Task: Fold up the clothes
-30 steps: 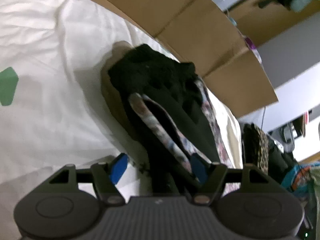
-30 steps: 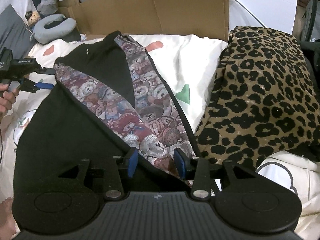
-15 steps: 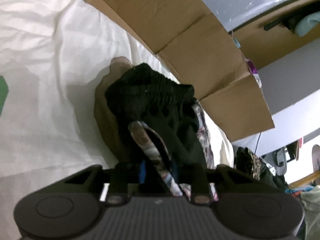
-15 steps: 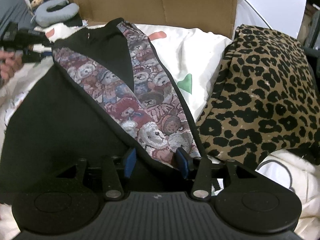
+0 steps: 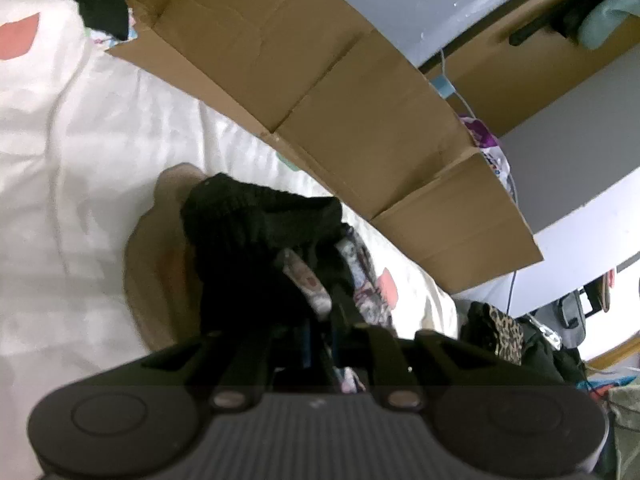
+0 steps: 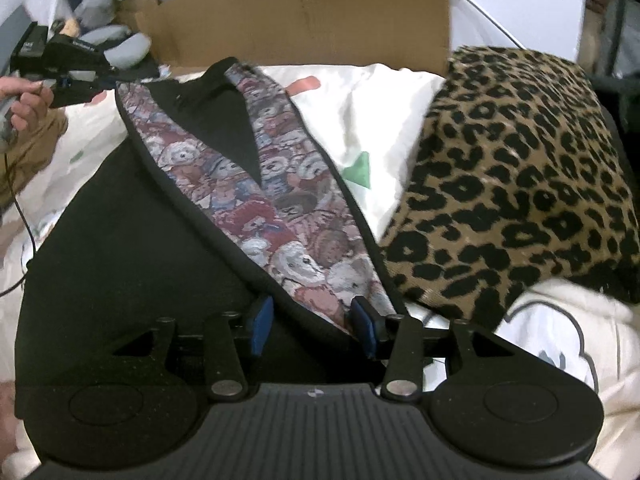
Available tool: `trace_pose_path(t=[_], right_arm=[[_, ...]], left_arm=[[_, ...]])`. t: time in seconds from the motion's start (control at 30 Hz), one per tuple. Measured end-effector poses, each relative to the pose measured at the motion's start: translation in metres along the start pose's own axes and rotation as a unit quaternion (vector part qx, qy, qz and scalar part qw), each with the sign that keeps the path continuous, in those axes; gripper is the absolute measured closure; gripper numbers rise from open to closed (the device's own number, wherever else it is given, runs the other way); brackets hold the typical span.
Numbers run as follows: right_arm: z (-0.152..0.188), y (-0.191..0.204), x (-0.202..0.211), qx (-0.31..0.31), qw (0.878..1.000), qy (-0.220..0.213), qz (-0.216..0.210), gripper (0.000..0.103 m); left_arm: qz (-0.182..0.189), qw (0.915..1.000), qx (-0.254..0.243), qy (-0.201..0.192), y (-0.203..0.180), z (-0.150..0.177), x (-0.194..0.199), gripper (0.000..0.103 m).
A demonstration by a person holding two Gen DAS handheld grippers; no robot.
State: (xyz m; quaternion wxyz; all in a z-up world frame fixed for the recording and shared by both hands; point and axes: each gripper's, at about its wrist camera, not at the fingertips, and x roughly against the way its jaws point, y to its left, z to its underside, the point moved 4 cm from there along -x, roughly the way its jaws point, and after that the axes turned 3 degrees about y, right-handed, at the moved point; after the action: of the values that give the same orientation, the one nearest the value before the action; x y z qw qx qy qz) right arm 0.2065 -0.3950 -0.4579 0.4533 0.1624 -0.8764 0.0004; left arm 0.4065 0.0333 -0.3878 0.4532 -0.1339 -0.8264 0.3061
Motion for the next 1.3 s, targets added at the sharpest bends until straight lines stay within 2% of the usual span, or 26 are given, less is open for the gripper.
trace_pose_path(t=[0.3,0.47,0.73,0.77,0.87,0.9,0.93,1.17,1.3], right_arm=[[0.004,-0.01,0.005,-0.025,0.999,-0.019,-0.016,0.055],[0.006,-0.01,0.007,-0.043,0.998,-0.032,-0.032,0.055],[0.008,-0.012,0.007,-0.053,0.997,-0.047,-0.03,0.056],[0.009,-0.013,0.007,-0.056,0.997,-0.05,-0.03,0.058],[0.011,-0.019,0.004,-0.072,0.996,-0.047,-0.023,0.077],[0.012,-0.022,0.003,-0.079,0.996,-0.047,-0.022,0.088],[0.012,-0.025,0.004,-0.087,0.995,-0.049,-0.019,0.095],[0.013,-0.045,0.0,-0.138,0.989,-0.045,-0.016,0.098],[0.014,-0.048,-0.002,-0.147,0.988,-0.039,-0.017,0.098]], left_arm=[[-0.022,0.9995,-0.011,0.019,-0.025,-0.02,-0.03,0.096],[-0.043,0.9983,0.007,0.038,-0.032,-0.034,-0.05,0.097],[-0.069,0.9957,-0.022,0.059,-0.051,-0.047,-0.084,0.097],[-0.072,0.9952,-0.025,0.061,-0.054,-0.048,-0.088,0.097],[-0.08,0.9939,-0.034,0.068,-0.06,-0.052,-0.101,0.098],[-0.081,0.9938,-0.034,0.068,-0.062,-0.052,-0.104,0.098],[-0.082,0.9937,-0.034,0.068,-0.063,-0.052,-0.108,0.099],[-0.089,0.9931,-0.034,0.068,-0.073,-0.055,-0.13,0.1],[-0.094,0.9925,-0.036,0.07,-0.078,-0.058,-0.143,0.1]])
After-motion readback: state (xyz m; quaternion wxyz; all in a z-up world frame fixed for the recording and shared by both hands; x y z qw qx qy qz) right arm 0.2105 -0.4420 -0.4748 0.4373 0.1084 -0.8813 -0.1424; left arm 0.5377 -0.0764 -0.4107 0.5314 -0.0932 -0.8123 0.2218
